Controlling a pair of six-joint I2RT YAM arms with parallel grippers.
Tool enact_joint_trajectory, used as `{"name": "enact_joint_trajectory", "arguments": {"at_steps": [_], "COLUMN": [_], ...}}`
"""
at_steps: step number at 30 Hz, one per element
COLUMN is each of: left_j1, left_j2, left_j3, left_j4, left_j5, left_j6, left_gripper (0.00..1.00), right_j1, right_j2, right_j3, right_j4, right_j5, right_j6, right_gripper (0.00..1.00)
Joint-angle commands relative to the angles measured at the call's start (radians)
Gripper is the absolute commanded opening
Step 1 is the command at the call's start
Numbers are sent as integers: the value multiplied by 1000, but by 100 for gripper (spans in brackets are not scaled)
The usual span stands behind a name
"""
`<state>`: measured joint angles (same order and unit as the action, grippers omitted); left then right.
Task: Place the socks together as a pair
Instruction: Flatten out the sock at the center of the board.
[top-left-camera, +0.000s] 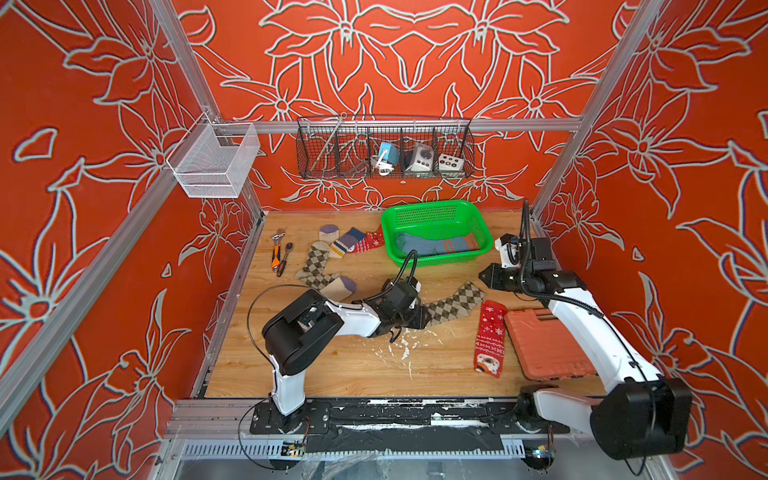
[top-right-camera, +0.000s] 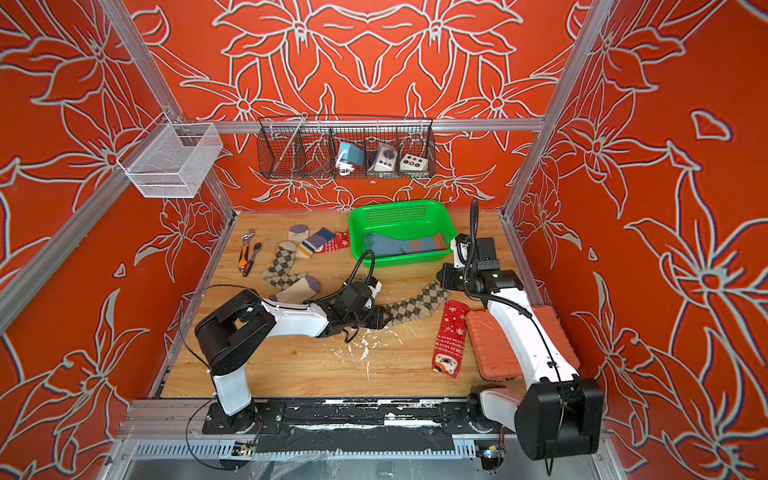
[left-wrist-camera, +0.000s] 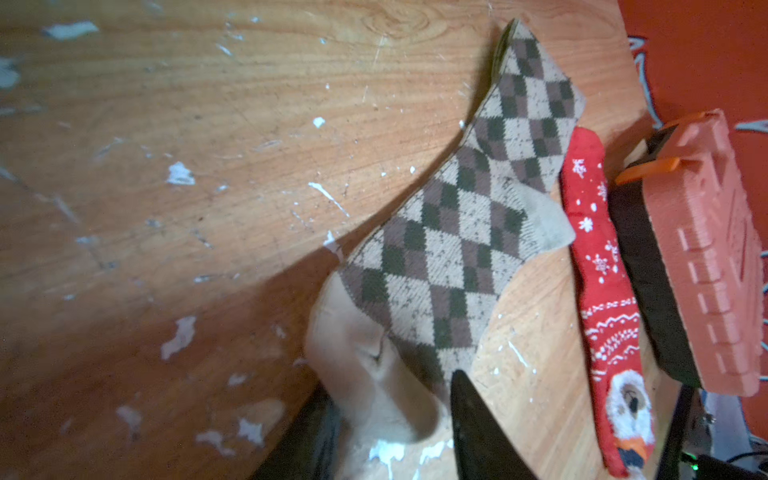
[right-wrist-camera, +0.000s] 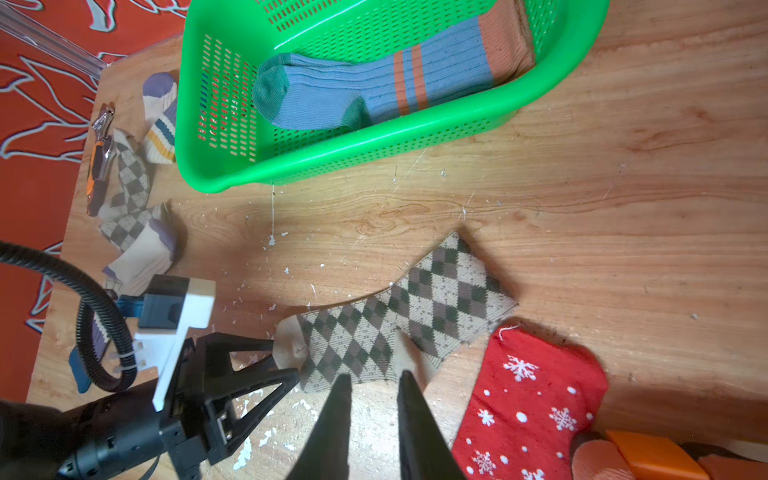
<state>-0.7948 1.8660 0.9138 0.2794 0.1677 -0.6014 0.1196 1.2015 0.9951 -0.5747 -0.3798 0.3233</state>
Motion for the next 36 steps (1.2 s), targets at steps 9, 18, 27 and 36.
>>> {"name": "enact_joint_trajectory", "arguments": {"at_steps": [9, 18, 27, 36], "left_j1": [-15, -26, -40, -78], "left_j2": [-54, -92, 83, 26], "left_j3": [170, 502, 904, 842], "left_j4": [-227, -387, -505, -473], "left_j5": [-60, 52, 186, 268], "left_j6": [68, 114, 116, 119], "left_gripper": [0, 0, 0, 0], "right_j1": [-27, -96, -196, -225], "right_j2": [-51, -156, -269, -262], "right_j3": [-34, -70, -131, -131], "right_j4": [43, 71, 114, 132], "right_j5": [-43, -47, -62, -124], "right_j6": [0, 34, 70, 82], "right_gripper": [19, 17, 16, 16]}}
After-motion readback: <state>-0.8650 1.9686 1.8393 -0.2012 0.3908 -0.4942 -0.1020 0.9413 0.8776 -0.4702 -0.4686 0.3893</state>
